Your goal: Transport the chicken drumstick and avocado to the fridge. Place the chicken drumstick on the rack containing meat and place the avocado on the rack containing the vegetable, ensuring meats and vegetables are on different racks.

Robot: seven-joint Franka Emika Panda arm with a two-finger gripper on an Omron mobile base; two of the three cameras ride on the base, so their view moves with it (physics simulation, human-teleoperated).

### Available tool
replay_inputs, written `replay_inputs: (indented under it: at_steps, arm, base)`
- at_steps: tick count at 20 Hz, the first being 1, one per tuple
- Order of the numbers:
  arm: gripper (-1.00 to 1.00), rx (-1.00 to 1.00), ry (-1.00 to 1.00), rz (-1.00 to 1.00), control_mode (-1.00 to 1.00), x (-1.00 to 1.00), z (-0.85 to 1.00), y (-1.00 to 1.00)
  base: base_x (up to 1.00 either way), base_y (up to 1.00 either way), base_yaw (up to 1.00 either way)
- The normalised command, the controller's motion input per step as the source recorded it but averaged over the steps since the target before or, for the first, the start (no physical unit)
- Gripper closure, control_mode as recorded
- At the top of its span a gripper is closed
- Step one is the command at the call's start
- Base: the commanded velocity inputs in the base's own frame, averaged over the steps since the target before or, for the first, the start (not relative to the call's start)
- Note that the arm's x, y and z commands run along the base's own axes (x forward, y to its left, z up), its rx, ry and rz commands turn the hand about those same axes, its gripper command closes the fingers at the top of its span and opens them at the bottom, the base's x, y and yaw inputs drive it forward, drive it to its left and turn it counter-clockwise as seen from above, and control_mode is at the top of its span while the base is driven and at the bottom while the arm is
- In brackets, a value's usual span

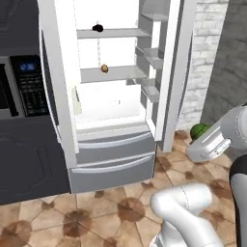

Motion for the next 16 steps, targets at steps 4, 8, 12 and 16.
replay_inputs:
  at_steps: [4,8,12,16]
  arm:
    - [1.00,0.00,0.00,0.00,1.00,0.00,0.00,0.00]
    - [1.00,0.00,0.00,0.00,1.00,0.00,0.00,0.00]
    - [1.00,0.00,0.00,0.00,1.00,0.00,0.00,0.00]
    - [1.00,0.00,0.00,0.00,1.00,0.00,0.00,0.00]
  base:
    - [0.76,0.57,-0.15]
    - [0.44,-0.21,-0.02]
    - [0.52,-0.14,0.00]
    - [0.67,0.00,0.00]
